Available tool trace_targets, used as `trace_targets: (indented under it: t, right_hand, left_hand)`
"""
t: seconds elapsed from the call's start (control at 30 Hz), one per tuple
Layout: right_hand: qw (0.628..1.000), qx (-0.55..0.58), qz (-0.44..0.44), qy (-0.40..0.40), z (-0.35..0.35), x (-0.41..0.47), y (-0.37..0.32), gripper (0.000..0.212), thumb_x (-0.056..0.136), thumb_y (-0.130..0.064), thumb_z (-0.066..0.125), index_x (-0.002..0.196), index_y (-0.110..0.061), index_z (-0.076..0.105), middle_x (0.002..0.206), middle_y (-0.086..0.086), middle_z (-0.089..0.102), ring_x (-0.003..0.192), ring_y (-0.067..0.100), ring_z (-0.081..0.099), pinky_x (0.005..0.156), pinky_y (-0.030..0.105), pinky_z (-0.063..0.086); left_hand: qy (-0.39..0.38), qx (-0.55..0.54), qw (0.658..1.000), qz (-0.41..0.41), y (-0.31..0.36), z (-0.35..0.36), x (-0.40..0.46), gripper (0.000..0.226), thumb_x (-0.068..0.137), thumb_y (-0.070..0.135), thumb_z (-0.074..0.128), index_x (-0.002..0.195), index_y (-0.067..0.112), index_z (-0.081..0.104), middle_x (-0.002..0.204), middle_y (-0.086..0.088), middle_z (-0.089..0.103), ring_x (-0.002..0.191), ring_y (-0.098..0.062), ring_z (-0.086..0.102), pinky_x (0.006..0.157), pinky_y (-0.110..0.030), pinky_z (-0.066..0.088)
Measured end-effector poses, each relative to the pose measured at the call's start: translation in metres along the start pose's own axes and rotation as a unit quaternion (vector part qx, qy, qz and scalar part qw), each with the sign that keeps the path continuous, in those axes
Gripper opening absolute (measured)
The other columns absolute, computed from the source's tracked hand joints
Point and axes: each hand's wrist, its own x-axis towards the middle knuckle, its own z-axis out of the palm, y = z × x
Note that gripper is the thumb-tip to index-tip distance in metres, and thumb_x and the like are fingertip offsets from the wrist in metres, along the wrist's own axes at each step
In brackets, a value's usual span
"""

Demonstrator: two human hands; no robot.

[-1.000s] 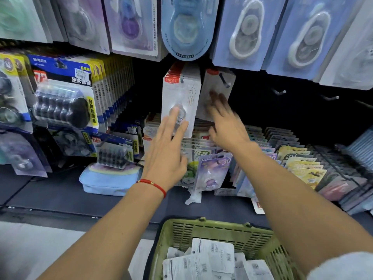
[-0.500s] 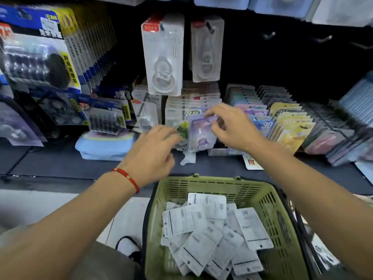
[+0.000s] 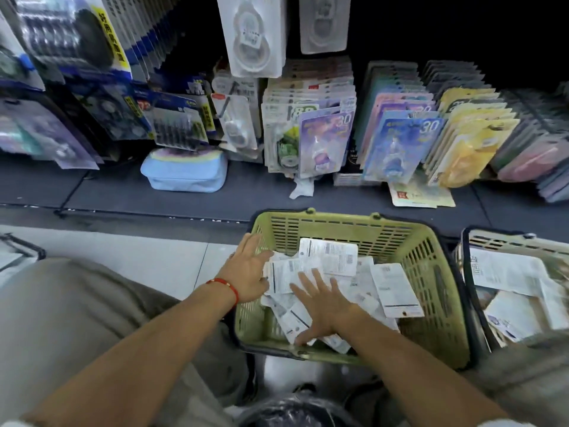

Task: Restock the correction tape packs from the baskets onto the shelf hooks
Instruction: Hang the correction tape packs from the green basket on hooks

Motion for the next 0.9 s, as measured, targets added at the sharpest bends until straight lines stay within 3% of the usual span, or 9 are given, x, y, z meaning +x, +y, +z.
trace_targets:
  t: [0.2,0.27,0.33,0.43,0.53,0.63,0.73,0.8,0.9]
  right_hand:
    - [0.997,0.063,-0.009,0.049,-0.004,-0.011,0.016,0.088,0.098,-0.046,0.064,0.167,-0.015,0.018,0.177,0.007,-0.011,0.161,0.038,-0.016,0.125,0.066,0.02]
    - [0.99,0.109,-0.002,0.09,-0.013,-0.024,0.023,0.066,0.102,-0.036,0.058,0.159,-0.01,0.038,0.175,0.014,0.014,0.161,0.039,0.012,0.125,0.052,0.031]
    - [0.975,0.146,0.01,0.168,-0.025,-0.037,0.029,0.039,0.106,-0.025,0.052,0.14,-0.009,0.058,0.146,0.02,0.057,0.135,0.039,0.055,0.103,0.043,0.05]
    - [0.936,0.182,0.054,0.295,-0.055,-0.055,0.041,0.033,0.107,-0.016,0.046,0.13,-0.019,0.069,0.107,0.013,0.077,0.095,0.036,0.072,0.078,0.038,0.056]
    - [0.844,0.362,0.077,0.389,-0.088,-0.062,0.049,0.026,0.1,-0.013,0.058,0.11,-0.023,0.079,0.091,-0.004,0.077,0.072,0.02,0.069,0.066,0.027,0.05]
    - [0.703,0.606,-0.006,0.374,-0.109,-0.059,0.039,0.028,0.096,-0.008,0.065,0.086,-0.028,0.082,0.082,-0.012,0.075,0.07,0.005,0.063,0.068,0.022,0.049]
    - [0.641,0.673,-0.009,0.368,-0.11,-0.041,0.03,0.034,0.1,-0.008,0.062,0.084,-0.029,0.084,0.085,-0.009,0.079,0.077,0.006,0.069,0.072,0.025,0.057]
    - [0.673,0.632,0.043,0.382,-0.097,-0.023,0.029,0.024,0.104,-0.018,0.058,0.097,-0.02,0.081,0.099,0.003,0.079,0.093,0.021,0.072,0.086,0.042,0.06]
    - [0.923,0.299,0.057,0.235,-0.049,0.0,0.028,0.044,0.106,-0.029,0.058,0.148,-0.015,0.057,0.155,0.013,0.054,0.143,0.032,0.05,0.116,0.043,0.042]
  left_hand:
    - [0.007,0.049,0.999,-0.008,0.009,0.005,0.0,0.067,0.093,0.027,0.067,0.155,0.022,0.044,0.172,-0.011,0.007,0.16,-0.032,-0.012,0.125,-0.055,0.025]
    - [0.01,0.061,0.998,-0.008,0.012,0.004,0.0,0.064,0.093,0.028,0.066,0.153,0.023,0.046,0.171,-0.01,0.013,0.16,-0.034,-0.008,0.124,-0.056,0.025]
    - [0.024,0.07,0.997,-0.008,0.015,0.001,0.002,0.063,0.092,0.028,0.065,0.152,0.025,0.048,0.168,-0.01,0.022,0.158,-0.035,0.001,0.124,-0.054,0.023]
    - [0.052,-0.021,0.998,0.018,0.024,-0.005,0.007,0.062,0.093,0.026,0.067,0.153,0.023,0.048,0.162,-0.01,0.037,0.157,-0.031,0.017,0.127,-0.046,0.019]
    - [0.033,-0.241,0.969,0.031,0.042,-0.013,0.007,0.071,0.091,0.024,0.077,0.155,0.021,0.045,0.16,-0.004,0.044,0.152,-0.024,0.034,0.122,-0.033,0.028]
    - [-0.031,-0.433,0.9,0.033,0.053,-0.018,0.003,0.056,0.089,0.02,0.082,0.14,0.022,0.059,0.138,0.001,0.067,0.128,-0.021,0.063,0.11,-0.036,0.049]
    - [-0.003,-0.467,0.884,-0.005,0.05,-0.026,0.002,0.034,0.089,0.012,0.081,0.121,0.013,0.069,0.116,-0.007,0.077,0.111,-0.028,0.071,0.103,-0.044,0.055]
    - [0.059,-0.449,0.889,-0.074,0.04,-0.033,0.004,0.037,0.088,0.011,0.081,0.123,0.01,0.068,0.119,-0.009,0.074,0.111,-0.029,0.069,0.101,-0.039,0.053]
    - [0.142,-0.487,0.844,-0.174,0.021,-0.042,0.002,0.034,0.088,0.015,0.079,0.121,0.014,0.069,0.119,-0.007,0.073,0.107,-0.026,0.068,0.096,-0.034,0.053]
